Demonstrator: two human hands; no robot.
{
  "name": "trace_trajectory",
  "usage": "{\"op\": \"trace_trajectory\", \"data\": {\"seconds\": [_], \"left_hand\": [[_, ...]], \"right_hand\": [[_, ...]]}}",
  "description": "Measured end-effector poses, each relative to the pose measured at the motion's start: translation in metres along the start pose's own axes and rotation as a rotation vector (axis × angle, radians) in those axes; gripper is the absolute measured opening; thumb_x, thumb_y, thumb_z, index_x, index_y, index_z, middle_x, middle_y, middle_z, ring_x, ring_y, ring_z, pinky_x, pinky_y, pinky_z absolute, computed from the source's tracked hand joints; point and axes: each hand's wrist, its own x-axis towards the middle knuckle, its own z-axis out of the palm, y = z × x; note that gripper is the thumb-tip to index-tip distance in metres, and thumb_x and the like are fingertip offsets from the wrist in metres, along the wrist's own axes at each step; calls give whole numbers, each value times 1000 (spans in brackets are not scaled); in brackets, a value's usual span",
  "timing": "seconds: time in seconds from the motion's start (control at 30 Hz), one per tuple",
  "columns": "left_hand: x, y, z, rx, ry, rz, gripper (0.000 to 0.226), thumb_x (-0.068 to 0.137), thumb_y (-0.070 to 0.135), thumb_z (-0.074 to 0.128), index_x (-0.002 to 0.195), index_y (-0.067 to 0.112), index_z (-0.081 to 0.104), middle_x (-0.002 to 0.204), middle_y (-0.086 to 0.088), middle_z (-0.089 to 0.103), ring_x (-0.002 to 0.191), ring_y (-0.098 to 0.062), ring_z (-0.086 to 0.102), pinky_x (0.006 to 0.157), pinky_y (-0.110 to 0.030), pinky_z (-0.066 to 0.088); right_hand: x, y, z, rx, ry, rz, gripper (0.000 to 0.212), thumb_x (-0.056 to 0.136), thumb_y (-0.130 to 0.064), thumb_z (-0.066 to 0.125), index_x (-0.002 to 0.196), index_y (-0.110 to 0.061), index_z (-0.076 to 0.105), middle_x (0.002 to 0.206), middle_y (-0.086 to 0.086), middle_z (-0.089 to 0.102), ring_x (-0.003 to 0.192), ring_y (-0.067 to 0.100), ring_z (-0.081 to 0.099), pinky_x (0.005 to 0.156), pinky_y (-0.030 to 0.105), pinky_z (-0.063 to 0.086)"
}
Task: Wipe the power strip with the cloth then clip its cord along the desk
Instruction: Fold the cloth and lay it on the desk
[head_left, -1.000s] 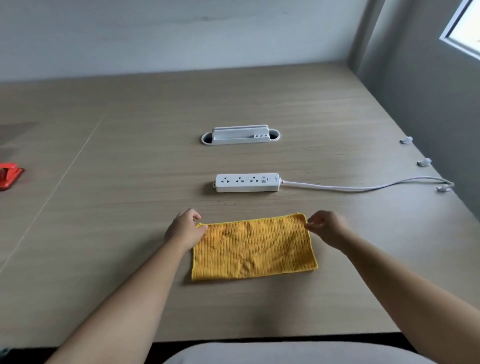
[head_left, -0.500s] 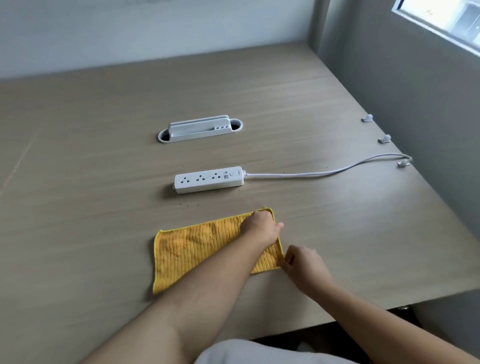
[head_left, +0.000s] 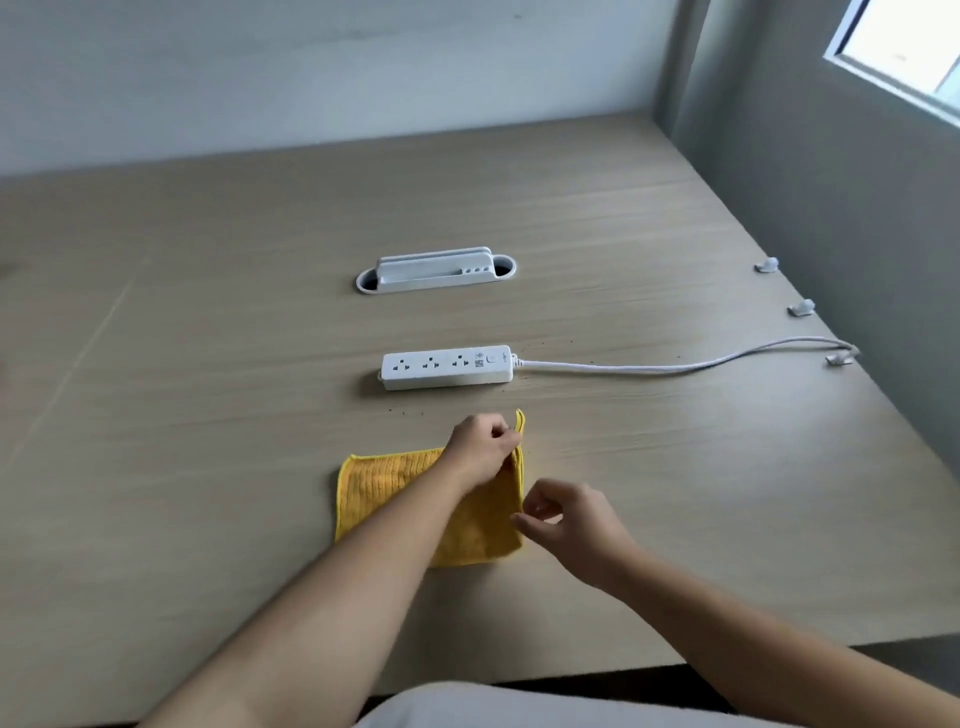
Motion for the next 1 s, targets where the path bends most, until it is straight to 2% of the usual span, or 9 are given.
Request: {"op": "trace_trajectory", "data": {"seconds": [0.17, 0.3, 0.4, 0.47, 0.53, 0.63, 0.77, 0.9, 1.0], "left_hand": [[-26, -67, -79, -166, 118, -56, 35, 93, 19, 50, 59, 21, 43, 60, 3, 44, 65, -17, 43, 68, -32, 37], [-49, -118, -109, -153, 172, -146, 36, 93, 17, 50, 59, 21, 39, 57, 4, 35, 57, -15, 31, 57, -30, 26], [-53, -137, -116, -117, 191, -210, 32, 92, 20, 51, 62, 21, 40, 59, 4, 40, 60, -16, 35, 58, -29, 29], [-52, -139, -115, -25, 196, -275, 23, 92, 28, 50, 71, 20, 45, 73, 0, 53, 72, -20, 48, 65, -30, 36], [-49, -140, -110, 75, 204, -357, 22, 92, 36, 49, 95, 14, 52, 103, -10, 62, 98, -28, 57, 78, -33, 43], [-48, -138, -95, 112, 239, -388, 63, 91, 43, 55, 135, 3, 38, 141, -16, 45, 130, -31, 45, 102, -37, 40], [-41, -132, -77, 211, 204, -372, 43, 96, 31, 50, 128, 0, 50, 149, -16, 35, 136, -29, 39, 109, -35, 32], [-38, -134, -86, 143, 169, -361, 37, 95, 35, 47, 115, 5, 57, 139, -15, 47, 123, -32, 51, 101, -37, 42], [-36, -142, -111, -7, 185, -326, 33, 94, 37, 49, 105, 7, 57, 114, -12, 63, 106, -29, 59, 89, -34, 48]], "right_hand": [[16, -60, 56, 27, -161, -163, 10, 80, -24, 69, 75, -19, 62, 72, -11, 60, 67, -4, 56, 58, 7, 42], [25, -85, 109, -35, -258, -211, 11, 81, -22, 68, 84, -11, 66, 77, -7, 60, 66, -2, 53, 56, 5, 38], [35, -87, 134, -86, -282, -192, 13, 80, -25, 68, 86, -13, 67, 80, -6, 62, 74, 7, 57, 57, 8, 39], [39, -83, 137, -111, -263, -145, 15, 79, -29, 68, 85, -16, 67, 79, -6, 64, 75, 10, 59, 60, 18, 44], [46, -77, 132, -149, -157, -114, 14, 81, -31, 66, 83, -18, 66, 77, -4, 64, 75, 15, 61, 65, 26, 48], [61, -62, 116, -152, 109, 18, 14, 83, -30, 60, 88, -16, 62, 79, 1, 64, 76, 22, 60, 68, 33, 51], [86, -48, 104, -179, 131, 255, 40, 83, -36, 61, 110, -8, 51, 100, 11, 62, 92, 29, 59, 75, 35, 48], [93, -56, 109, -338, 58, 211, 19, 85, -27, 56, 88, -8, 55, 91, 10, 59, 78, 23, 50, 66, 30, 39], [96, -72, 113, -140, 83, 167, 14, 89, -24, 53, 90, -10, 52, 85, 7, 58, 72, 21, 51, 58, 30, 38]]}}
